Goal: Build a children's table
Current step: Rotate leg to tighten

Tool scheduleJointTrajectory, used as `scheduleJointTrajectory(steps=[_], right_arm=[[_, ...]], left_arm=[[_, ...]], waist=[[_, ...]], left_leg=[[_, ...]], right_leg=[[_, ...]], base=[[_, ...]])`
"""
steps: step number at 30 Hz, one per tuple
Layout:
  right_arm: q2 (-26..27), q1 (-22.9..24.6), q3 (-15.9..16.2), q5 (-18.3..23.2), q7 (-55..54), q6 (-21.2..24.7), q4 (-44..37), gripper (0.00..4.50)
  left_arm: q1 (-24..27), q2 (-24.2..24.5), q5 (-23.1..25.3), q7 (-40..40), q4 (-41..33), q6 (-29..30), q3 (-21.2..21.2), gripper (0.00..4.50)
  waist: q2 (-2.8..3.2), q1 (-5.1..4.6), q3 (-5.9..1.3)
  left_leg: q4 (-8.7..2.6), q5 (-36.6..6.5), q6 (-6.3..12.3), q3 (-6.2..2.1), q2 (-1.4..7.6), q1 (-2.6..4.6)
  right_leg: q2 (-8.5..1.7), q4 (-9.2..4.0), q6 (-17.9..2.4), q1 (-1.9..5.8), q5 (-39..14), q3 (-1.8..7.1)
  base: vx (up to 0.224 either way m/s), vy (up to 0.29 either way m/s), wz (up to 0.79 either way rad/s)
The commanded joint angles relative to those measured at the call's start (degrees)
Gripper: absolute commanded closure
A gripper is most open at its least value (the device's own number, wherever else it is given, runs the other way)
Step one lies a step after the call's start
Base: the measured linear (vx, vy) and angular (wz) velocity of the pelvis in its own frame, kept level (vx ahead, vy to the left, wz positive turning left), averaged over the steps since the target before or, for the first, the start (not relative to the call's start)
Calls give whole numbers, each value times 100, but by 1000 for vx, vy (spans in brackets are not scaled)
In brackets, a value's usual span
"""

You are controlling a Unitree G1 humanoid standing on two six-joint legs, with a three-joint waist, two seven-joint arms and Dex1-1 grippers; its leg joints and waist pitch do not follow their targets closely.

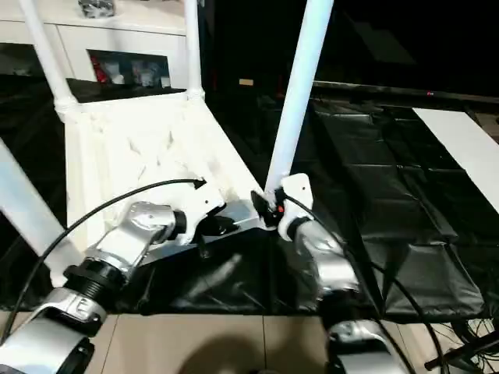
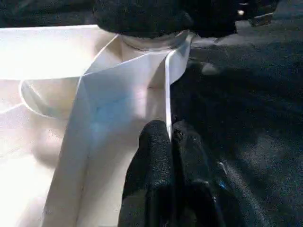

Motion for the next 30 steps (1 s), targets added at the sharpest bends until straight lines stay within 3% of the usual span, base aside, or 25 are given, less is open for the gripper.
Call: scheduleJointTrajectory(steps=[1,9,10,16,21,25,30], right_arm=[[-36,100,496,39,857,22,-191,106],[-829,289,780,209,2525,5,-541,106],[-915,308,796,272,2753,71,-606,106],[-1258,254,842,419,3607,307,-720,106],[-1462,171,968,498,4080,485,-731,144],[-1519,157,1023,518,4293,607,-770,177],[-1480,238,1095,585,4409,808,-887,217]], left_arm=[[45,42,-12,-342,24,-122,-281,450],[110,599,-246,-1410,-56,-692,-278,450],[125,677,-292,-1581,-101,-702,-283,450],[102,1041,-382,-2156,-91,-913,-329,450],[-1,1216,-409,-2418,102,-1097,-301,450],[-68,1277,-423,-2505,197,-1144,-294,450],[-103,1245,-481,-2491,223,-1077,-268,450]], waist=[[14,1,-217],[-10,108,-263],[-19,127,-282],[17,189,-310],[1,197,-289],[2,241,-267],[7,315,-280]], left_leg=[[-477,-1899,384,22,131,-86],[-358,-1298,644,153,118,-41],[-344,-956,692,167,127,-95],[-319,-380,803,180,162,-64],[-329,-600,731,187,169,-43],[-341,-851,516,198,185,-31],[-325,-644,492,201,187,-32]], right_leg=[[-364,-343,-874,240,-2024,260],[-351,-242,-1192,195,-1493,335],[-342,-144,-1327,238,-1024,346],[-318,12,-1627,290,28,328],[-326,-25,-1587,287,-371,322],[-329,-67,-1423,275,-860,321],[-329,-32,-1404,275,-690,325]], base=[[0,0,0],[35,-29,6],[64,-60,10],[28,-21,0],[0,0,0],[0,0,0],[0,0,0]])
